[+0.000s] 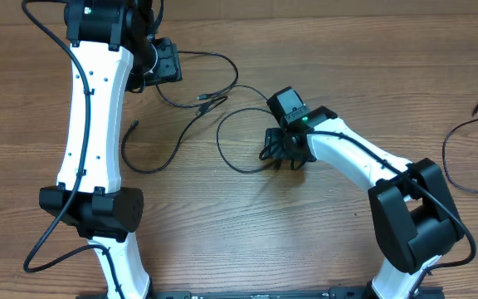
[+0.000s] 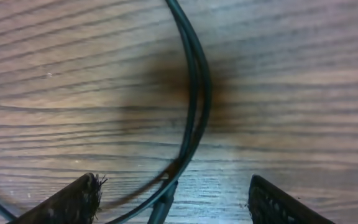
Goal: Untangle cables
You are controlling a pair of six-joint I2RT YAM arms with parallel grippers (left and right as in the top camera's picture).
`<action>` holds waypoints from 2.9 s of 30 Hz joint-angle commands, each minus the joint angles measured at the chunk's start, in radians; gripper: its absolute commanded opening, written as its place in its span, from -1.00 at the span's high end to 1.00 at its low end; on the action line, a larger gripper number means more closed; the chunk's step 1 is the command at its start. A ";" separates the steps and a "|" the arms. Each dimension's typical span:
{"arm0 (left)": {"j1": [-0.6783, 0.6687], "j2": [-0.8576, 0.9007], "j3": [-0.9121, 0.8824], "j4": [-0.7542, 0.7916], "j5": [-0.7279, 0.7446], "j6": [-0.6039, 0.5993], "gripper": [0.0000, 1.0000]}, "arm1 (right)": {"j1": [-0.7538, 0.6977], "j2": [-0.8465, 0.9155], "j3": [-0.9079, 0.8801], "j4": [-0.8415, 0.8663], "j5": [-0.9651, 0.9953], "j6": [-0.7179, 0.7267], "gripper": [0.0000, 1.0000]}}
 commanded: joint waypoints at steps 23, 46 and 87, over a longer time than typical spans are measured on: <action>-0.007 -0.032 -0.002 -0.005 -0.011 -0.016 -0.34 | 0.006 0.001 -0.049 0.030 0.023 0.358 -0.34; -0.006 -0.152 -0.511 -0.028 -0.053 0.001 -0.61 | 0.028 0.050 -0.049 0.045 0.003 0.362 0.18; -0.006 -0.286 -0.546 -0.024 -0.089 0.002 -0.70 | -0.307 -0.185 0.479 -0.433 0.367 0.160 0.93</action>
